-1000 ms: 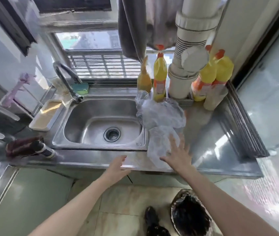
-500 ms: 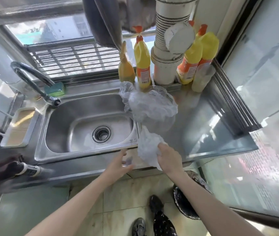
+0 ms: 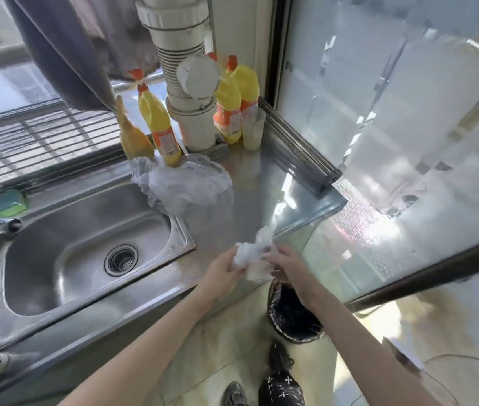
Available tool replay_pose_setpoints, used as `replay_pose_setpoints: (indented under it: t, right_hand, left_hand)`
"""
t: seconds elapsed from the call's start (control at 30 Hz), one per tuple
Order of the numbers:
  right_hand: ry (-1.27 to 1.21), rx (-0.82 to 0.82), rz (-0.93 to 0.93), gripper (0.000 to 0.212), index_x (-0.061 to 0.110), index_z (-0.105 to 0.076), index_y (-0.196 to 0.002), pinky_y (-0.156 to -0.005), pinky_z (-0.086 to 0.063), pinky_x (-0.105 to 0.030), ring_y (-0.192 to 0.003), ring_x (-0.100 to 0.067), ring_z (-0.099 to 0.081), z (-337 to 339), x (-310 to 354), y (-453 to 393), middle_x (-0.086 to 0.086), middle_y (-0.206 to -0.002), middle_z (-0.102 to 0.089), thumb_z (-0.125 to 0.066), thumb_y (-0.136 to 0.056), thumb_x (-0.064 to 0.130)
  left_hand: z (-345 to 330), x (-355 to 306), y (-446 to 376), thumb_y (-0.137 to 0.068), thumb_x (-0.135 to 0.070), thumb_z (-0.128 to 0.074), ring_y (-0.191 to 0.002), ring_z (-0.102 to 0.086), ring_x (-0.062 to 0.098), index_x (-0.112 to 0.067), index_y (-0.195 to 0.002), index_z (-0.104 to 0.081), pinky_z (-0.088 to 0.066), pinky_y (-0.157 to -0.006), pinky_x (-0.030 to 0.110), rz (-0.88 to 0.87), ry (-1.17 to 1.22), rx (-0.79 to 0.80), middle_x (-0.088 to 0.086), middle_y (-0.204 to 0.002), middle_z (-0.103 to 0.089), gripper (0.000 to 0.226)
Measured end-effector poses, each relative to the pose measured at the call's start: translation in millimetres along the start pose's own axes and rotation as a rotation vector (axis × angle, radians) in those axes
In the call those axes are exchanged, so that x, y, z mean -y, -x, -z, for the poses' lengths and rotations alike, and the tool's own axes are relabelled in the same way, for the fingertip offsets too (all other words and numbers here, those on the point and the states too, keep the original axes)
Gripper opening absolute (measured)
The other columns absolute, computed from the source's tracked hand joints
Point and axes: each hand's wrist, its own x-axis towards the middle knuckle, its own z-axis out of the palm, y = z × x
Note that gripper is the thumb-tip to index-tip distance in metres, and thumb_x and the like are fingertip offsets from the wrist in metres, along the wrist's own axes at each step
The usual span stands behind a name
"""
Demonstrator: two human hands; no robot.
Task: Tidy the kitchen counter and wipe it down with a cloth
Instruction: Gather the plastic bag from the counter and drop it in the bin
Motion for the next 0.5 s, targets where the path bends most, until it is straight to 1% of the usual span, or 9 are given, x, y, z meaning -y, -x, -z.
replay_pose_setpoints:
  t: [0.07,0.13,0.17,0.23,0.3,0.37,0.4,0.43,0.5]
  right_hand:
    - [0.243,-0.111,0.096,0.04,0.025,-0.048,-0.125,-0.082,-0.039,-0.015,-0.104,-0.005,-0.048,23.3,-2.3,5.2,0.012,-0.114,-0.049,-0.062,-0.088,0.022]
    - [0.349,0.012,0.083,0.058,0.035,-0.04,-0.135,-0.095,-0.036,-0.019,-0.116,0.001,-0.043,43.5,-7.8,5.3,0.016,-0.131,-0.043,-0.066,-0.084,0.035]
    - [0.306,0.075,0.019,0.054,0.034,-0.044,-0.133,-0.092,-0.041,-0.021,-0.112,0.0,-0.05,51.4,-12.5,4.4,0.013,-0.13,-0.048,-0.066,-0.084,0.036]
    - [0.168,0.07,-0.104,0.038,0.023,-0.058,-0.119,-0.068,-0.053,-0.019,-0.084,-0.005,-0.064,62.5,-28.8,1.1,0.001,-0.111,-0.063,-0.068,-0.083,0.027]
    - [0.153,-0.035,-0.145,0.022,0.014,-0.062,-0.101,-0.052,-0.048,-0.016,-0.066,-0.007,-0.06,73.0,-57.7,-7.0,-0.003,-0.09,-0.063,-0.069,-0.08,0.017]
    - [0.16,-0.099,-0.209,0.011,0.014,-0.061,-0.087,-0.055,-0.046,-0.021,-0.063,-0.011,-0.055,89.9,-93.6,-21.1,-0.001,-0.075,-0.06,-0.067,-0.078,0.012]
    - [0.184,-0.136,-0.252,0.008,0.015,-0.06,-0.085,-0.058,-0.045,-0.024,-0.064,-0.013,-0.055,102.4,-114.6,-32.1,0.0,-0.073,-0.06,-0.065,-0.078,0.012]
    - [0.247,-0.178,-0.292,0.008,0.015,-0.061,-0.086,-0.062,-0.044,-0.027,-0.068,-0.016,-0.056,116.8,-138.9,-45.0,-0.001,-0.075,-0.061,-0.062,-0.079,0.013]
    - [0.53,-0.287,-0.353,0.017,0.015,-0.062,-0.097,-0.066,-0.039,-0.025,-0.08,-0.021,-0.059,146.8,-195.5,-72.2,-0.006,-0.09,-0.066,-0.057,-0.081,0.012]
  left_hand:
    - [-12.3,-4.3,-3.8,-0.087,0.0,-0.046,-0.073,-0.06,0.016,-0.012,-0.113,-0.054,-0.047,-0.063,0.017,0.003,-0.037,0.034,0.001,-0.082,-0.063,0.03]
    - [-30.6,-8.5,-8.0,-0.084,0.003,-0.043,-0.063,-0.056,-0.002,-0.021,-0.105,-0.053,-0.042,-0.053,0.009,-0.024,-0.016,0.132,-0.01,-0.076,-0.059,0.033]
    - [-41.7,-8.6,-12.7,-0.08,-0.001,-0.043,-0.057,-0.052,-0.005,-0.022,-0.104,-0.05,-0.038,-0.049,0.009,-0.021,-0.005,0.152,-0.011,-0.074,-0.055,0.033]
    - [-66.8,-4.5,-25.8,-0.072,-0.008,-0.042,-0.06,-0.05,0.0,-0.019,-0.112,-0.037,-0.037,-0.047,0.011,0.022,0.009,0.133,-0.004,-0.083,-0.054,0.041]
    - [-96.7,8.4,-42.1,-0.075,0.001,-0.041,-0.063,-0.049,0.004,-0.018,-0.123,-0.022,-0.039,-0.048,0.009,0.091,-0.027,0.132,0.002,-0.098,-0.052,0.055]
    - [-128.2,28.8,-57.8,-0.079,0.007,-0.042,-0.069,-0.051,0.003,-0.02,-0.13,-0.014,-0.042,-0.053,0.008,0.148,-0.06,0.16,0.003,-0.108,-0.05,0.064]
    - [-142.6,42.2,-66.3,-0.082,0.002,-0.047,-0.076,-0.054,0.005,-0.023,-0.133,-0.012,-0.042,-0.058,0.009,0.175,-0.062,0.167,0.002,-0.112,-0.048,0.067]
    - [-155.6,58.1,-74.4,-0.083,-0.008,-0.055,-0.085,-0.056,0.008,-0.026,-0.135,-0.012,-0.043,-0.065,0.01,0.213,-0.054,0.158,0.0,-0.116,-0.045,0.07]
    - [-175.0,93.5,-89.7,-0.082,-0.024,-0.064,-0.098,-0.056,0.013,-0.031,-0.137,-0.016,-0.045,-0.075,0.021,0.309,-0.072,0.14,-0.006,-0.12,-0.036,0.073]
